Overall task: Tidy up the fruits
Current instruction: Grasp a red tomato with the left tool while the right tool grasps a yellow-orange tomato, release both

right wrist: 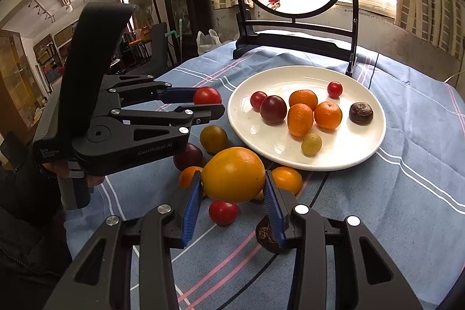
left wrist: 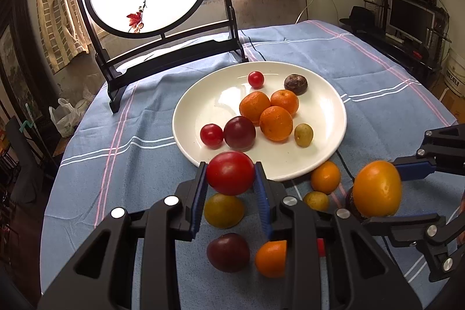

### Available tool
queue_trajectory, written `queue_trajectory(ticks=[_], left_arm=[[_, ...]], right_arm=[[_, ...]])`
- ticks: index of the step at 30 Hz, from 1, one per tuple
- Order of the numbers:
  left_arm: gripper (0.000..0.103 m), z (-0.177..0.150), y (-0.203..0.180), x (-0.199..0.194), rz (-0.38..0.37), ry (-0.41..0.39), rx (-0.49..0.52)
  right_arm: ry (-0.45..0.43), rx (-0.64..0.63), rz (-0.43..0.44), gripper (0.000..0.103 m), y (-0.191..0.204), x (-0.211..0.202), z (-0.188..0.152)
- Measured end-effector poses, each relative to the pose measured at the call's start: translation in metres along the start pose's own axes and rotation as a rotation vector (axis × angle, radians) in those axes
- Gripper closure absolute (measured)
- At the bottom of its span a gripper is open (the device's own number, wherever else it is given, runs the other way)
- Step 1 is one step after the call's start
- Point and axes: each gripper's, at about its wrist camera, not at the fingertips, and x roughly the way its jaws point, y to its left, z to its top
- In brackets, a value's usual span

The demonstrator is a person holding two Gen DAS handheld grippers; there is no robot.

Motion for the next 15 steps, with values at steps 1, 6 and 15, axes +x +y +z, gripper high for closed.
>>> queue_trajectory(ticks=[1, 6, 15], left_arm=[[0.072, 0.0001, 0.0001, -0.0001, 0.000, 0.000, -0.001], [0.072, -0.0006, -0.0002, 0.0004, -0.001, 0.002, -0.002], [0.072, -0.0021, 0.0002, 0.0022, 0.001, 0.007, -0.004]], right_arm=[[-0.001, 0.000, 0.001, 0.061, 0.0002, 0.0001, 0.0001], [0.000, -0.001, 0.000, 0.061, 0.0010, -0.0003, 0.0003], [0.010, 0.000, 0.000, 0.061, 0.0002, 0.0013, -0.0014]])
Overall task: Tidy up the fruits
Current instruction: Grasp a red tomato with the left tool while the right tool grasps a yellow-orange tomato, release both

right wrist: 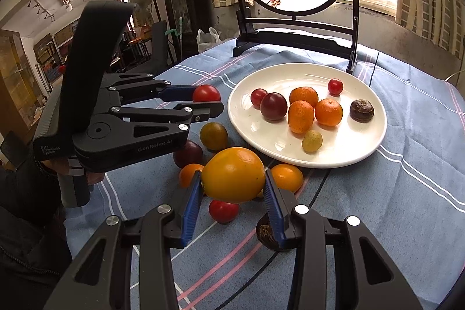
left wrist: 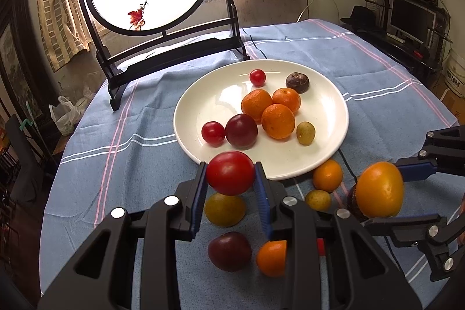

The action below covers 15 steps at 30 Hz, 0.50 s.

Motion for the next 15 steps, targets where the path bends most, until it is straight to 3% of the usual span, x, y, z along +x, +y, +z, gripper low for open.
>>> queue_trajectory(ticks=[8, 15], left_arm=[[0.072, 0.008, 0.005, 0.003, 0.010, -0.005, 0.000], [0.072, 0.046, 0.020, 0.023, 0.012, -0.010, -0.035]], right_arm=[[-0.005, 0.004, -0.012, 0.061, -0.005, 0.001, 0.003], [-0.030, 0.019, -0.087, 0.061, -0.030, 0.001, 0.025]])
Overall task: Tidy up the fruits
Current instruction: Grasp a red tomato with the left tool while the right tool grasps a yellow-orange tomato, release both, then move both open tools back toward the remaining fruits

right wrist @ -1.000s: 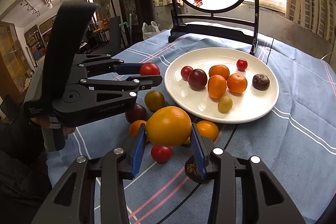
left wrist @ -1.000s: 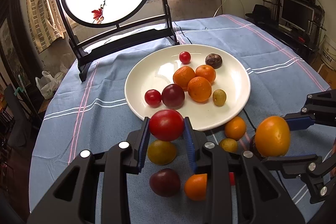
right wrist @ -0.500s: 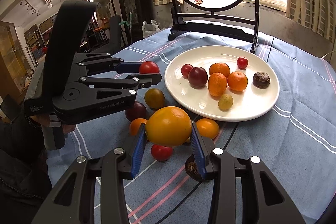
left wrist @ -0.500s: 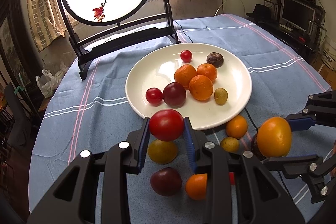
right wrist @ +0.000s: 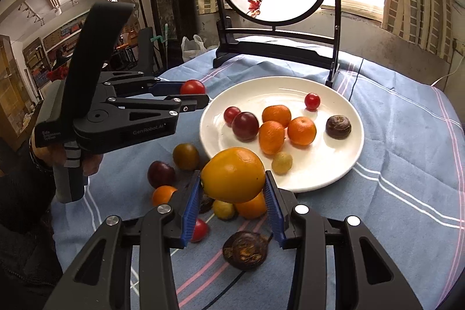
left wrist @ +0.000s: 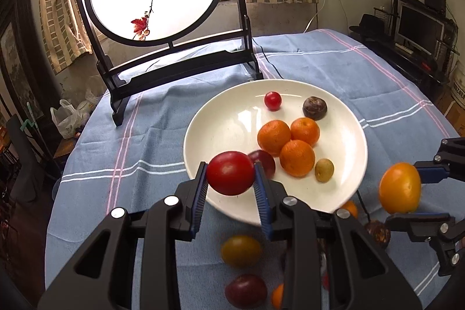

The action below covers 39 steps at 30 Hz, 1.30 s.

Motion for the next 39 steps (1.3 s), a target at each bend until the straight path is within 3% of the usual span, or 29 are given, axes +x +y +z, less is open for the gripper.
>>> queue_trajectory(ticks=[5, 13, 15, 17, 21, 27, 32, 39], left_arm=[[0.072, 0.023, 0.008, 0.027, 0.029, 0.035, -0.024], [0.072, 0.035, 0.012, 0.069, 0.029, 0.109, -0.062], [0.063, 0.036, 0.012, 0.076, 0.038, 0.116, -0.067], [0.046, 0.037, 0.012, 0.079, 0.055, 0.105, -0.072], [0.045, 0.036, 0.016, 0.075, 0.046, 0.101, -0.074], [0.042, 0.020, 0.025, 0.037, 0.016, 0.054, -0.070], [0.034, -0.009, 0.023, -0.011, -0.018, 0.007, -0.032], [0.029, -0.055, 0.021, -0.055, -0.052, 0.006, -0.023]], right_arm=[[-0.005, 0.031, -0.106, 0.061, -0.029, 0.020, 0.022], [0.032, 0.102, -0.153, 0.061, -0.067, 0.066, 0.053], [0.038, 0.109, -0.174, 0.060, -0.071, 0.078, 0.059], [0.048, 0.099, -0.185, 0.049, -0.075, 0.090, 0.063], [0.014, 0.105, -0.200, 0.045, -0.077, 0.085, 0.065], [-0.013, 0.073, -0.139, 0.042, -0.061, 0.038, 0.044], [0.010, -0.015, -0.080, 0.039, -0.029, -0.003, -0.003], [0.078, -0.161, 0.004, 0.039, 0.035, -0.012, -0.052]])
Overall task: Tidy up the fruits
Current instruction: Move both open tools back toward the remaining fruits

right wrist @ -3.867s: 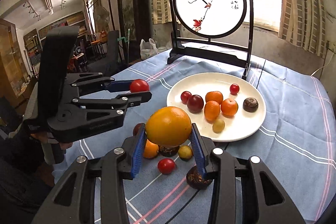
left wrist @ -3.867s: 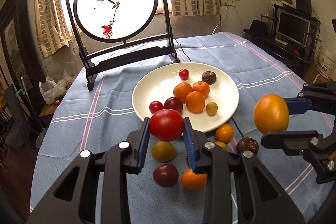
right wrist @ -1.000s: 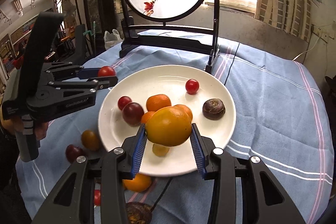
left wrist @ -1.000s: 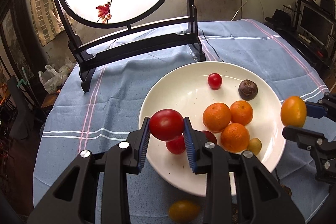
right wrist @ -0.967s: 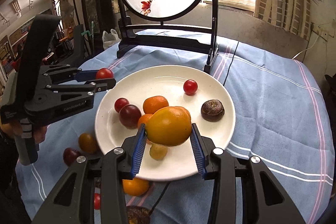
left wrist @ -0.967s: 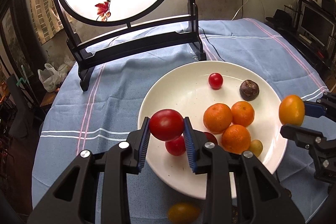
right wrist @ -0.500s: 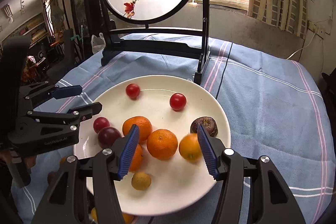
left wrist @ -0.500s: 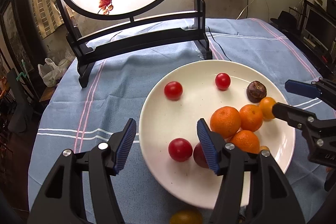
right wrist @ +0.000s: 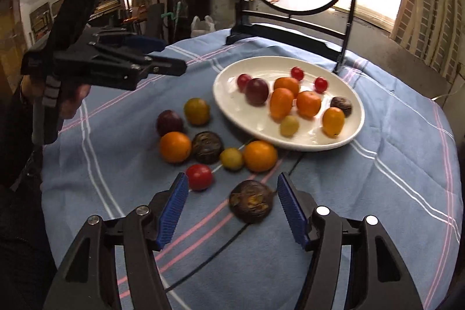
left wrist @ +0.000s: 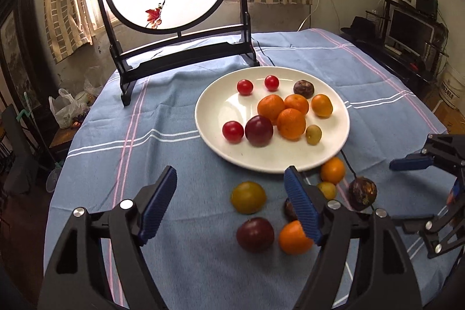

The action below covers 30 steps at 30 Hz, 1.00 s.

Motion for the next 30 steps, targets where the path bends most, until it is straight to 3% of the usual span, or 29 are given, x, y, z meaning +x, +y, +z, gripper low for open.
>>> queue_trajectory(ticks=[4, 6, 8, 13, 18, 22, 24, 27, 30], left_arm=[[0.029, -0.018, 0.013, -0.008, 0.020, 0.023, -0.026], [0.029, -0.026, 0.018, -0.012, 0.015, 0.038, -0.029], [0.029, -0.034, 0.018, -0.016, 0.001, 0.047, -0.011], [0.029, -0.049, -0.007, -0.018, -0.094, 0.067, 0.079], [0.030, -0.055, -0.044, -0.008, -0.168, 0.088, 0.170], [0.045, -0.059, -0.066, 0.008, -0.198, 0.123, 0.229], [0.051, -0.059, -0.071, 0.018, -0.196, 0.143, 0.240], [0.052, -0.056, -0.070, 0.030, -0.143, 0.155, 0.240], [0.056, -0.051, -0.067, 0.034, -0.145, 0.153, 0.238]], right_arm=[[0.064, -0.102, 0.018, 0.041, 0.033, 0.026, 0.003], [0.105, -0.112, 0.014, 0.051, 0.037, 0.041, 0.005], [0.136, -0.107, 0.014, 0.052, 0.037, 0.053, 0.007], [0.162, -0.093, -0.028, 0.075, 0.032, 0.068, 0.009], [0.127, -0.054, -0.015, 0.076, 0.022, 0.051, 0.006], [0.106, -0.023, -0.015, 0.076, 0.013, 0.034, 0.001], [0.101, -0.002, -0.011, 0.076, 0.008, 0.029, -0.002], [0.098, 0.016, -0.010, 0.076, 0.002, 0.026, -0.007], [0.098, 0.026, -0.009, 0.076, -0.001, 0.026, -0.010]])
